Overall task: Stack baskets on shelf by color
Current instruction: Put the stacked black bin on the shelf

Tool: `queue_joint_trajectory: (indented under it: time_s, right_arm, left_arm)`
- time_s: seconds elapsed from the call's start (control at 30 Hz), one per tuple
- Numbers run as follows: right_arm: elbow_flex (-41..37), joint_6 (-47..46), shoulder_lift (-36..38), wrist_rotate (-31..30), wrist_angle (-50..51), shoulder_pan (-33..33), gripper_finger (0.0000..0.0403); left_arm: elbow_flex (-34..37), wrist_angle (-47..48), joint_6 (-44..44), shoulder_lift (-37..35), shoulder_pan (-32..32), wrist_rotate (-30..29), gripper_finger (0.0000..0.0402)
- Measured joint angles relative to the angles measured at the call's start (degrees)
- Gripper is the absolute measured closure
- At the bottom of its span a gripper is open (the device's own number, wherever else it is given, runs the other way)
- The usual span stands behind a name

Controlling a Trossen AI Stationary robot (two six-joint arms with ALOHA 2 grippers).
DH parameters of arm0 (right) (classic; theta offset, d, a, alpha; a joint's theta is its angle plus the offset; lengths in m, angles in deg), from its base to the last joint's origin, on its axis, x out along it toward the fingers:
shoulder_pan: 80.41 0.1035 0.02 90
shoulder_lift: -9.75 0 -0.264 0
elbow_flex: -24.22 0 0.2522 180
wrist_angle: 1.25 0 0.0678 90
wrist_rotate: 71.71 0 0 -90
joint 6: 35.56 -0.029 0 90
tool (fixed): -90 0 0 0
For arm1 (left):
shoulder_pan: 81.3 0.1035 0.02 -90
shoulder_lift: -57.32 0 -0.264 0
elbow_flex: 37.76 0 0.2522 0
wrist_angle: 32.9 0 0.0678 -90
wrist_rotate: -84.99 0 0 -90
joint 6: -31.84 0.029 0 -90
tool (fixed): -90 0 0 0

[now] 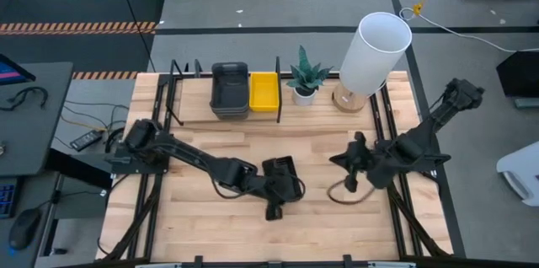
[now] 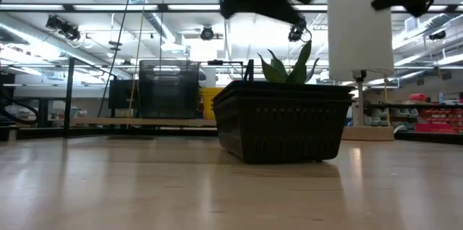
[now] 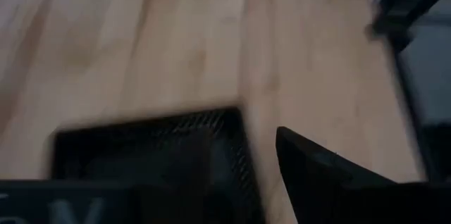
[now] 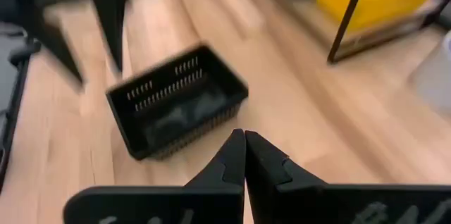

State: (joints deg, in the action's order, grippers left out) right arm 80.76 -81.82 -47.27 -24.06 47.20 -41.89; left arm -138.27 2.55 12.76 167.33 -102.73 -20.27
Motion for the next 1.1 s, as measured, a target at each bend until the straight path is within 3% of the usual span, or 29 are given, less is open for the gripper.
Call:
queue_joint_trajectory:
  time_s: [0.1,0.37,0.57,0.73,1.1]
  right_arm:
    - [0.0,-0.1,0.5,-6.7,-1.3,4.1,0.0398]
    - [0.0,-0.1,-3.0,-14.3,-4.5,10.2,0.0398]
    - [0.0,0.0,-5.9,-16.8,-7.1,12.3,0.0398]
    - [0.0,0.1,-7.6,-17.2,-9.3,13.0,0.0398]
    - [0.0,1.0,-10.4,-17.6,-12.8,13.2,0.0398]
  left_arm:
    - [0.0,-2.6,0.2,1.7,-0.7,-0.2,0.0209]
    - [0.0,-3.8,-3.9,7.2,-0.7,-1.7,0.0115]
    - [0.0,-4.4,-4.3,10.6,-1.1,-3.3,0.0108]
    - [0.0,-2.1,-2.8,12.0,-0.6,-0.9,0.0160]
    - [-0.1,2.4,-1.7,11.7,-0.6,1.0,0.0382]
